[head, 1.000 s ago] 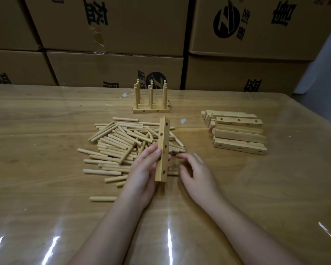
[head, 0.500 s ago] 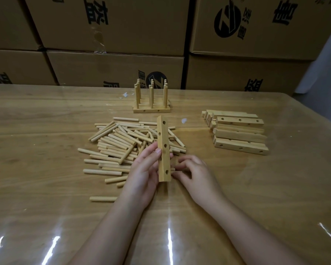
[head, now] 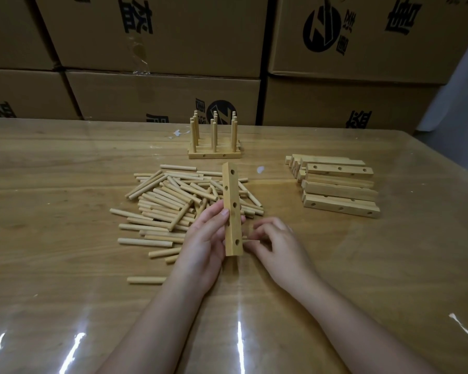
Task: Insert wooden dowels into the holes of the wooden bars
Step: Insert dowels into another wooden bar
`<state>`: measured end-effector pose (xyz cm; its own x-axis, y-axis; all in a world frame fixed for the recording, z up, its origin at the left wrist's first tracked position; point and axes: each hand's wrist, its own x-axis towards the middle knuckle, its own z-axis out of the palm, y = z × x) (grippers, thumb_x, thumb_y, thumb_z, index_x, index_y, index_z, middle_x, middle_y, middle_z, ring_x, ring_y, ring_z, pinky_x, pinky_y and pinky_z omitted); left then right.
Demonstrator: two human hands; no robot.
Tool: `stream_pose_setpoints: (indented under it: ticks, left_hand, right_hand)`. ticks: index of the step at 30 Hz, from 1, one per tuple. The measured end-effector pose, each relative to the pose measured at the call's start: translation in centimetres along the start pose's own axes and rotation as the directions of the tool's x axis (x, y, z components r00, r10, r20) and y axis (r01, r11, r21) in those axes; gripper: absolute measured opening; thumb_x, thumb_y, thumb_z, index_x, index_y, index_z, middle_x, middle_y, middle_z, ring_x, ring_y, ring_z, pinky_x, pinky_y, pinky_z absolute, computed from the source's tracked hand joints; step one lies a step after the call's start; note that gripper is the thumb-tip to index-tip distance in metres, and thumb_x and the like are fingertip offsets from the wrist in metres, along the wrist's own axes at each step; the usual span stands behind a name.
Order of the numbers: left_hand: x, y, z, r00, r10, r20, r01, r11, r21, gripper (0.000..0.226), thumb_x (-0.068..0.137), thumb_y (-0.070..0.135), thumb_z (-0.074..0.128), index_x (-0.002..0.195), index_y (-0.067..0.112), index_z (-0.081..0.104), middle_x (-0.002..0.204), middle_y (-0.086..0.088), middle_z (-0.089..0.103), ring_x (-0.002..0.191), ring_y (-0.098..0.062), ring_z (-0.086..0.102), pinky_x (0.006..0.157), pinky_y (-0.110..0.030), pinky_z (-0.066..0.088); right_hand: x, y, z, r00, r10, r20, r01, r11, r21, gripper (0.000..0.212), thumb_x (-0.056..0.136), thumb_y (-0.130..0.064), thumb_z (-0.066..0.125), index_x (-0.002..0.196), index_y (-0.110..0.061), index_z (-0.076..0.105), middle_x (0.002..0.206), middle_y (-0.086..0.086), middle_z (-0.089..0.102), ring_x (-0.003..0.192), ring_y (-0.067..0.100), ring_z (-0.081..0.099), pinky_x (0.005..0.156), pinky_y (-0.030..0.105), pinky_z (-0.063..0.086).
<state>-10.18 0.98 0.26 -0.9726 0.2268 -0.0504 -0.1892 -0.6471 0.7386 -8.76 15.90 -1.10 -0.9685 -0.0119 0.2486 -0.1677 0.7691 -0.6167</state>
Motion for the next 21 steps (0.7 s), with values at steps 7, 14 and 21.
stream_pose_setpoints:
  ticks: [7,14,21]
  left_hand:
    - [-0.1,0.02,0.06,1.0,-0.002,0.004,0.002,1.0,0.02,0.046,0.073,0.013,0.063,0.118,0.008,0.056,0.086,-0.007,0.074,0.078,-0.016,0.071,0.06,-0.027,0.057]
    - [-0.21,0.11,0.13,1.0,-0.003,-0.005,0.003,1.0,0.023,0.045,0.072,0.013,0.064,0.117,0.01,0.058,0.089,-0.007,0.074,0.079,-0.017,0.071,0.067,-0.027,0.058]
    - [-0.21,0.1,0.15,1.0,-0.003,-0.03,0.003,1.0,-0.004,0.044,0.072,0.012,0.064,0.116,0.012,0.058,0.088,-0.008,0.073,0.076,-0.018,0.071,0.061,-0.026,0.057]
  right_hand:
    - [-0.17,-0.02,-0.76,0.984,0.167,-0.067,-0.109,0.849,0.517,0.005,0.086,-0.023,0.063,0.085,-0.028,0.062,0.081,-0.007,0.067,0.077,0.0,0.062,0.07,0.019,0.048]
    - [0.14,0.59,-0.73,0.955,0.254,-0.155,-0.092,0.746,0.66,0.003,0.088,-0.027,0.058,0.089,-0.025,0.059,0.08,-0.007,0.07,0.08,0.005,0.065,0.077,0.026,0.05]
    - [0.41,0.44,-0.92,0.948,0.281,-0.148,-0.077,0.654,0.753,0.007,0.093,-0.023,0.052,0.091,-0.018,0.057,0.078,-0.011,0.07,0.076,0.0,0.065,0.068,0.012,0.05]
